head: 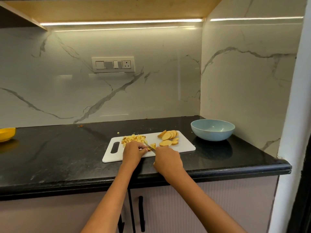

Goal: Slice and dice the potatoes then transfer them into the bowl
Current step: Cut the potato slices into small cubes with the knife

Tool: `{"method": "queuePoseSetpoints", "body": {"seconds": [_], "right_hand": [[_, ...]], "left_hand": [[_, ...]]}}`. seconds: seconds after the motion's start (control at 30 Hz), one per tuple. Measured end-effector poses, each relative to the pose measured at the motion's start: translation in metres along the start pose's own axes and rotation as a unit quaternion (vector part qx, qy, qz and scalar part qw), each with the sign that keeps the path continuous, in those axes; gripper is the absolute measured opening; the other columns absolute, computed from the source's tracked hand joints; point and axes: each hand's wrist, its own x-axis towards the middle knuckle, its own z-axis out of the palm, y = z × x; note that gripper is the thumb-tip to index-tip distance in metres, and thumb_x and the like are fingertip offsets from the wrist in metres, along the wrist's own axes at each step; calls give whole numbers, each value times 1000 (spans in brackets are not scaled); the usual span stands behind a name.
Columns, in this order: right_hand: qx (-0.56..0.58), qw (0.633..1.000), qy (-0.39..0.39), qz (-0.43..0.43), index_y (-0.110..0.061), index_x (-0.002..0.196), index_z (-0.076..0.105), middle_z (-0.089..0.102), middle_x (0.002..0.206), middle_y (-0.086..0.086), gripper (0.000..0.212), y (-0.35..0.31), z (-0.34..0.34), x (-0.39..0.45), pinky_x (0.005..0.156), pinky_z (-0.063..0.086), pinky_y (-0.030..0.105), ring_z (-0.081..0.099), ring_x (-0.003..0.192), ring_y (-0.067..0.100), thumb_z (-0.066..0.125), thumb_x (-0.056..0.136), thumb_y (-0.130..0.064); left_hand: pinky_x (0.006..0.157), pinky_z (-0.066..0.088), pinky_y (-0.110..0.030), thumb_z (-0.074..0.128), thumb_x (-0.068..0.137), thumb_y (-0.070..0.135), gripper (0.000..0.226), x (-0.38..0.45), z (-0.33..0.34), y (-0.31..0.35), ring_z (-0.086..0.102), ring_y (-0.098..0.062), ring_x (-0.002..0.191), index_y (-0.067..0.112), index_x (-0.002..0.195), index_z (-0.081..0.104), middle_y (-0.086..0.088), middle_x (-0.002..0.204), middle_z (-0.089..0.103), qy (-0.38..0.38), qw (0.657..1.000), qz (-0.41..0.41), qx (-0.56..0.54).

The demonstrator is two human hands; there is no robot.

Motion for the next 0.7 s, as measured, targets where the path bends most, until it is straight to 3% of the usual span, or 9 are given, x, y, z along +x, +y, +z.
{"method": "queuePoseSetpoints", "body": {"seconds": [0.2, 0.37, 0.57, 0.7], "right_hand": [[-32, 999, -24, -16, -8, 121, 52, 58, 118, 10, 27, -1, 1, 2, 83, 44, 30, 58, 105, 24, 48, 96, -14], [-97, 994, 5, -51, -5, 118, 56, 59, 114, 11, 24, -3, 9, -7, 78, 48, 31, 61, 100, 25, 45, 96, -7], [0, 1000, 11, -3, -8, 115, 55, 60, 111, 9, 22, 8, 9, 0, 78, 45, 29, 60, 98, 23, 49, 95, -16], [61, 998, 8, 25, -11, 115, 56, 60, 107, 7, 24, 13, 9, 1, 76, 44, 28, 60, 95, 21, 51, 94, -23]], "left_hand": [[76, 45, -25, 68, 82, 13, 11, -1, 1, 2, 62, -15, 91, 10, 90, 75, -4, 97, 72, 3, 1000, -2, 9], [76, 43, -23, 67, 83, 12, 12, -1, 0, 1, 63, -14, 93, 8, 91, 75, -4, 98, 72, 2, 1000, 1, 7], [80, 38, -19, 60, 86, 3, 15, -2, -2, 0, 59, -15, 95, 7, 93, 73, -6, 95, 69, 21, 999, -23, -44], [86, 37, -18, 62, 86, 3, 21, -1, -3, 1, 61, -23, 105, 1, 105, 69, -14, 109, 68, 61, 995, -48, -58]]}}
